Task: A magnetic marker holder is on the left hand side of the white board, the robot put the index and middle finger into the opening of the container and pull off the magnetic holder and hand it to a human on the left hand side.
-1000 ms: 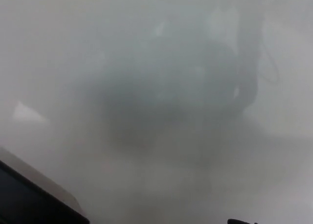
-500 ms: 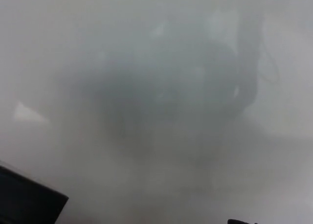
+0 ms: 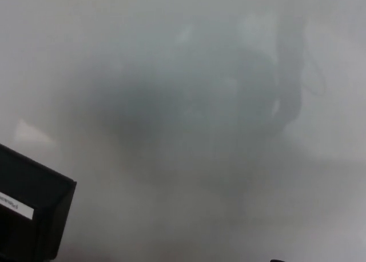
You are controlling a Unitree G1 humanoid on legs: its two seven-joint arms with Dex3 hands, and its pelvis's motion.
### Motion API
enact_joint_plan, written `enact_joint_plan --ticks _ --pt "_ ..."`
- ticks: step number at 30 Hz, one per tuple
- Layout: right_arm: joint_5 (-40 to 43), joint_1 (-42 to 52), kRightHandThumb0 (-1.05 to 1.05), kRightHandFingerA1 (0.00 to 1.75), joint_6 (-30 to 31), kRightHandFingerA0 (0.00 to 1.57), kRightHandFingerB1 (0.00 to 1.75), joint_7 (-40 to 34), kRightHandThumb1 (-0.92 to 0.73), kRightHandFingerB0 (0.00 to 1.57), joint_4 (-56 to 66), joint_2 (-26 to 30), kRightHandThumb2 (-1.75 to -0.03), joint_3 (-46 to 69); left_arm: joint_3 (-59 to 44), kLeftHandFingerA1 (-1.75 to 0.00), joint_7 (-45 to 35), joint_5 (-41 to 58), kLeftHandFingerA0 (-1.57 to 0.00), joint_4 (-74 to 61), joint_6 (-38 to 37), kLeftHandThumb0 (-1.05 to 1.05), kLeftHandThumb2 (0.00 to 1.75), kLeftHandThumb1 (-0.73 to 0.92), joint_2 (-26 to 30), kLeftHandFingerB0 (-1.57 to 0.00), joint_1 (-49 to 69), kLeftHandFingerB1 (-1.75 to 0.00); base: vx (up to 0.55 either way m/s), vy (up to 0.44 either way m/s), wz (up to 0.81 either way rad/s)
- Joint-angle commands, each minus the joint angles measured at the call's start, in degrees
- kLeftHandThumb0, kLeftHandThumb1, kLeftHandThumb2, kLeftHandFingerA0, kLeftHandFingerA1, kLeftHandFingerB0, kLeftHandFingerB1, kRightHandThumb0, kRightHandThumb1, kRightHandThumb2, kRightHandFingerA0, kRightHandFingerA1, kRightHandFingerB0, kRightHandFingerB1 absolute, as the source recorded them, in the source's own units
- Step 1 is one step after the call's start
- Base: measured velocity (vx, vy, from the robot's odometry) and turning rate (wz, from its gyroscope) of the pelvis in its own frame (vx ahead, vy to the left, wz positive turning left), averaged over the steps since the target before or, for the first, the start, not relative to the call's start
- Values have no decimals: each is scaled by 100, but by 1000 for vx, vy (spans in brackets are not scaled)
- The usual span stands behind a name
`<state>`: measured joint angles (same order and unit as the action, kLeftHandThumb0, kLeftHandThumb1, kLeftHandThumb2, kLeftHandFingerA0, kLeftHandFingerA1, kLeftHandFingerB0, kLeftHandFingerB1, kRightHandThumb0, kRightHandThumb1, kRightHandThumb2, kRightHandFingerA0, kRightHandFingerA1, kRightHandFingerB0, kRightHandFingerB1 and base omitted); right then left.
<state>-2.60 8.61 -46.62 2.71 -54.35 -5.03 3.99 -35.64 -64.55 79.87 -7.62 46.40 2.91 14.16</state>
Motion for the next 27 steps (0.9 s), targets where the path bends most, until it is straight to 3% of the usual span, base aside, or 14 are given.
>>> enact_joint_plan --ticks 1,2,3,4,5,10,12,13,15,16,17,24,25,27 --pt "181 37 -40 51 93 87 46 58 -71 65 31 70 -61 62 102 -35 -567 331 -49 38 39 -100 62 66 189 -37 56 -39 0 0 0" --pt "176 32 -40 51 92 87 46 56 -71 65 32 75 -61 60 116 -35 -578 330 -49 50 40 -100 62 66 208 -37 55 -39 0 0 0" --pt "166 51 -40 50 121 87 45 39 -71 66 83 80 -61 52 151 -43 -634 339 -40 106 44 -99 93 51 231 -33 20 -47 0 0 0" --pt "165 58 -40 50 131 87 45 36 -71 66 98 81 -61 50 165 -43 -652 344 -40 123 40 -99 93 51 241 -33 13 -47 0 0 0" --pt "161 59 -40 50 140 88 46 21 -70 66 96 83 -61 49 184 -34 -687 316 -47 149 19 -94 60 60 278 -40 9 -40 0 0 0" --pt "115 -30 -40 50 148 88 45 0 -70 65 39 123 -61 31 216 -36 -657 332 -46 208 -75 -98 65 52 298 -39 -26 -41 0 0 0" --pt "50 -67 -40 50 106 86 46 -81 -70 67 -5 142 -61 18 234 -35 -701 288 -48 226 -87 -102 61 63 337 -41 -34 -40 0 0 0" --pt "39 -90 -40 50 78 85 46 -93 -70 66 -40 148 -61 13 235 -42 -711 283 -43 248 -71 -98 89 47 372 -38 -31 -46 0 0 0" --pt "66 -76 -40 51 62 86 46 -63 -69 66 -54 144 -61 8 234 -49 -714 315 -46 265 -63 -85 93 42 360 -20 -10 -40 0 0 0" --pt "70 -67 -40 51 58 86 46 -65 -69 66 -55 144 -61 5 240 -49 -722 320 -46 264 -74 -85 93 42 345 -20 -4 -40 0 0 0" --pt "56 -65 -39 52 17 86 46 -77 -70 67 -80 151 -61 -1 245 -34 -714 311 -47 221 -103 -95 60 60 320 -40 16 -40 0 0 0" --pt "102 -17 -39 51 44 89 46 -52 -69 67 -41 142 -61 -13 308 -34 -765 212 -46 278 -153 -98 61 66 289 -38 41 -40 0 0 0" --pt "75 -14 -40 50 53 89 46 -83 -69 67 -32 145 -61 -22 319 -51 -771 180 -45 267 -193 -87 99 45 274 -13 29 -41 0 0 0" --pt "32 -11 -40 50 66 89 46 -133 -69 67 -21 151 -61 -39 340 -51 -799 135 -45 264 -254 -87 99 45 262 -13 8 -41 0 0 0"
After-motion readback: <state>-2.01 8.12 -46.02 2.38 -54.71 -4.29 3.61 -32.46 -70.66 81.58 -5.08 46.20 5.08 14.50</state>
